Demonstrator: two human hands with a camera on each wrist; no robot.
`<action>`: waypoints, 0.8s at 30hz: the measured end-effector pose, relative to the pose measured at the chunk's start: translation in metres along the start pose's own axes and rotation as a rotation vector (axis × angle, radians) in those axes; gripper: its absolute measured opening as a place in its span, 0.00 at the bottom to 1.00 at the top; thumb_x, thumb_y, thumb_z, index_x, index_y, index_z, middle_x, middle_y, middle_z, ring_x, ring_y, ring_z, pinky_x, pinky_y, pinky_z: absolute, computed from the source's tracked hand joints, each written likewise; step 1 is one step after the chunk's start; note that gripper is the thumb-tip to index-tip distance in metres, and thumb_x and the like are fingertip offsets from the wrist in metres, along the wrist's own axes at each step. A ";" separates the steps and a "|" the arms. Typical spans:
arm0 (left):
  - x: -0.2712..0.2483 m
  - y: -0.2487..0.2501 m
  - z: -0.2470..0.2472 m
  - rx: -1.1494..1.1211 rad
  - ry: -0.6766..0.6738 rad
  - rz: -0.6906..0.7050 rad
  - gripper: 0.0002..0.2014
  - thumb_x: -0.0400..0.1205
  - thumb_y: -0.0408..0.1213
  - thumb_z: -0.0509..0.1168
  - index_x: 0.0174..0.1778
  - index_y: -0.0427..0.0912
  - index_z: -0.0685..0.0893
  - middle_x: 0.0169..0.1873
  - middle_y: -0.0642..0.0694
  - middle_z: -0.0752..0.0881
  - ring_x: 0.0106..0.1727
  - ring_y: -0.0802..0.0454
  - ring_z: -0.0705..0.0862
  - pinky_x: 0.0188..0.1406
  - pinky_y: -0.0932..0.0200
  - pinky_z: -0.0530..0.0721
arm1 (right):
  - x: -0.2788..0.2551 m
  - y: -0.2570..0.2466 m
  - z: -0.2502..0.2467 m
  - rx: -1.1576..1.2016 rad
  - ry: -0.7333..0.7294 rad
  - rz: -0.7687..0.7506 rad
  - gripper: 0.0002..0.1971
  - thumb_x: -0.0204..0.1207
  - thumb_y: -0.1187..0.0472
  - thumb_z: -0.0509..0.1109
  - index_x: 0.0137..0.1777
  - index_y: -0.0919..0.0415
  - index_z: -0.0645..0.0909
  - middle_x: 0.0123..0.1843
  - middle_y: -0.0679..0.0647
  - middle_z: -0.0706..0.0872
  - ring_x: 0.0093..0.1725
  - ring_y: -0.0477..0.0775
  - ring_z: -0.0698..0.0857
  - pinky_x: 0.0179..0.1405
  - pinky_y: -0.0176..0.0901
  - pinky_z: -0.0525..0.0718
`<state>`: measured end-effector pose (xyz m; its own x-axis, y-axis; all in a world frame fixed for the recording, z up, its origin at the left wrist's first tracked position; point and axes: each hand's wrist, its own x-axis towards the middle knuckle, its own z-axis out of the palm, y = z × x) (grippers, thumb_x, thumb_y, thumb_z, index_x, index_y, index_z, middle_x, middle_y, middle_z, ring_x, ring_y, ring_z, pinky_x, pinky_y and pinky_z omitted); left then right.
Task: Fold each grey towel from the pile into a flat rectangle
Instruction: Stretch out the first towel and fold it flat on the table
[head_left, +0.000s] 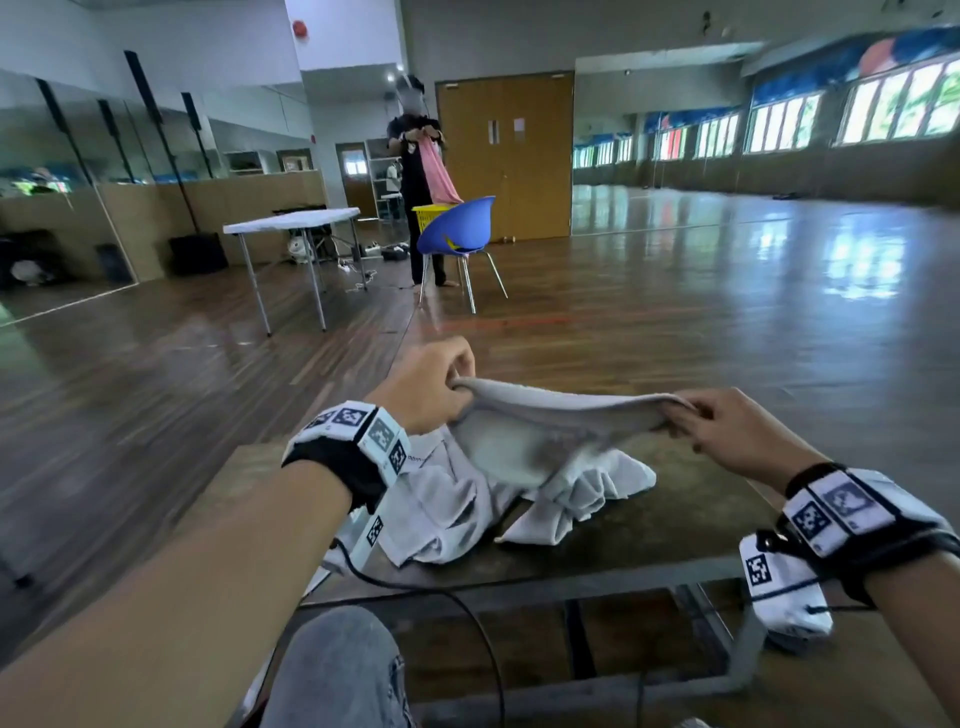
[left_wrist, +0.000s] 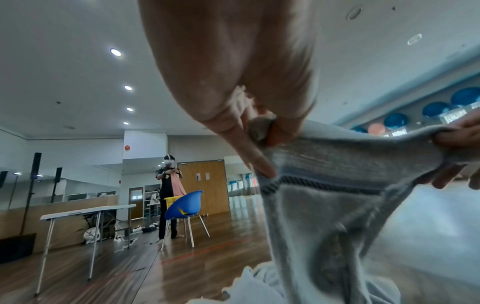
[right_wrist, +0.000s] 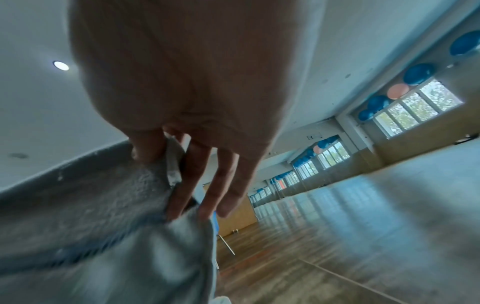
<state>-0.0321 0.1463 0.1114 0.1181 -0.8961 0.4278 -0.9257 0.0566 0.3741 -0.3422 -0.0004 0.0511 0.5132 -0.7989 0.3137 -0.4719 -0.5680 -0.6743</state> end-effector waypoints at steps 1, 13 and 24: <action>-0.003 -0.001 0.009 0.018 -0.056 -0.009 0.06 0.72 0.31 0.66 0.42 0.45 0.81 0.28 0.48 0.85 0.30 0.54 0.81 0.31 0.58 0.78 | -0.003 0.009 0.002 0.013 -0.018 0.040 0.17 0.84 0.50 0.67 0.37 0.57 0.87 0.32 0.55 0.89 0.38 0.67 0.86 0.37 0.49 0.82; -0.004 -0.023 0.113 0.025 -0.421 -0.112 0.07 0.77 0.37 0.70 0.48 0.45 0.79 0.34 0.51 0.80 0.31 0.55 0.77 0.29 0.61 0.72 | -0.006 0.078 0.040 -0.059 -0.076 0.231 0.19 0.84 0.57 0.68 0.30 0.58 0.78 0.17 0.45 0.77 0.17 0.42 0.74 0.25 0.42 0.73; 0.020 -0.074 0.206 0.005 -0.452 -0.229 0.19 0.86 0.45 0.58 0.37 0.35 0.83 0.38 0.39 0.85 0.41 0.41 0.84 0.48 0.48 0.84 | 0.018 0.116 0.102 -0.056 -0.231 0.262 0.27 0.83 0.46 0.66 0.25 0.58 0.67 0.22 0.44 0.68 0.24 0.43 0.68 0.27 0.38 0.66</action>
<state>-0.0350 0.0334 -0.0778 0.1516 -0.9864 -0.0635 -0.8961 -0.1643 0.4122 -0.3147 -0.0602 -0.0893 0.5154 -0.8565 -0.0291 -0.6441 -0.3647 -0.6724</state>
